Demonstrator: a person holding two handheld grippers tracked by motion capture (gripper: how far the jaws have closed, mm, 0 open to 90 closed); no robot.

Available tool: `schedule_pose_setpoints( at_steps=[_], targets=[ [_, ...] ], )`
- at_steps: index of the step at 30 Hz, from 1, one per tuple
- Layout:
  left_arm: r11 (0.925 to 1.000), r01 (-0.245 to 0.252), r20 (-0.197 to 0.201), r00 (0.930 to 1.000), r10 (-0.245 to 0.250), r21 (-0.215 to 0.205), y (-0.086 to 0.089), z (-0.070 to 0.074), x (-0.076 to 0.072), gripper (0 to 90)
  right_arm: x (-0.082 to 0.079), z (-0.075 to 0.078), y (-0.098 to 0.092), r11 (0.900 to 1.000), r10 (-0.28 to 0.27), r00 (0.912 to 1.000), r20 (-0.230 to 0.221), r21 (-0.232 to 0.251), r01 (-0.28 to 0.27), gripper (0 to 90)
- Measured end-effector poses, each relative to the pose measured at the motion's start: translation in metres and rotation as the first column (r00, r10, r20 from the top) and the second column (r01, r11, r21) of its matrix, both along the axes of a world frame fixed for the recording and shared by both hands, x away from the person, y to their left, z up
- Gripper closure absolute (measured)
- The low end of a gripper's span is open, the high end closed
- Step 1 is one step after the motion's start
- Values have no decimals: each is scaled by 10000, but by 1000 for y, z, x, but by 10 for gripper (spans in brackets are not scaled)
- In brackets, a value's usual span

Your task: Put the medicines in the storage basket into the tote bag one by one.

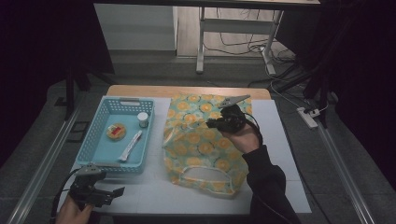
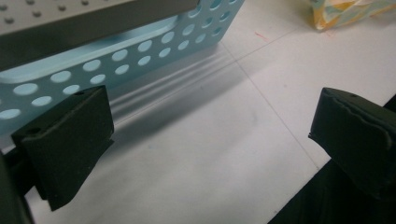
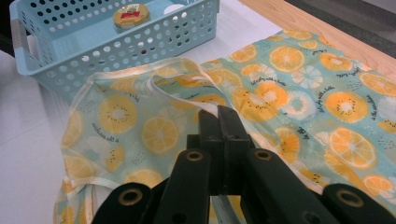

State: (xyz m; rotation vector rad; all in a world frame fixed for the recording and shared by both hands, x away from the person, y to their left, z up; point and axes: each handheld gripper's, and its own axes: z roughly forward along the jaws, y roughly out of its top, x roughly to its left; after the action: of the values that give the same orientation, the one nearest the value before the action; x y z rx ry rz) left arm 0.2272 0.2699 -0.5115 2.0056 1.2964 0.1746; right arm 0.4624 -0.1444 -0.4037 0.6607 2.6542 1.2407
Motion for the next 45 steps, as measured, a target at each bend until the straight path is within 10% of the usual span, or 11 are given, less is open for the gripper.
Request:
schedule_pose_setpoints(
  at_steps=[29, 45],
  targets=[
    [9956, 224, 553, 9983, -174, -913, 8, 30, 4, 0, 2, 0, -3, 10000, -6, 10000, -31, 52, 6, 900],
    [9989, 143, 593, 9982, -117, -445, 9, 45, 33, 2, 2, 1, -5, 9999, -54, 10000, -48, 98, 54, 900]
  ],
)
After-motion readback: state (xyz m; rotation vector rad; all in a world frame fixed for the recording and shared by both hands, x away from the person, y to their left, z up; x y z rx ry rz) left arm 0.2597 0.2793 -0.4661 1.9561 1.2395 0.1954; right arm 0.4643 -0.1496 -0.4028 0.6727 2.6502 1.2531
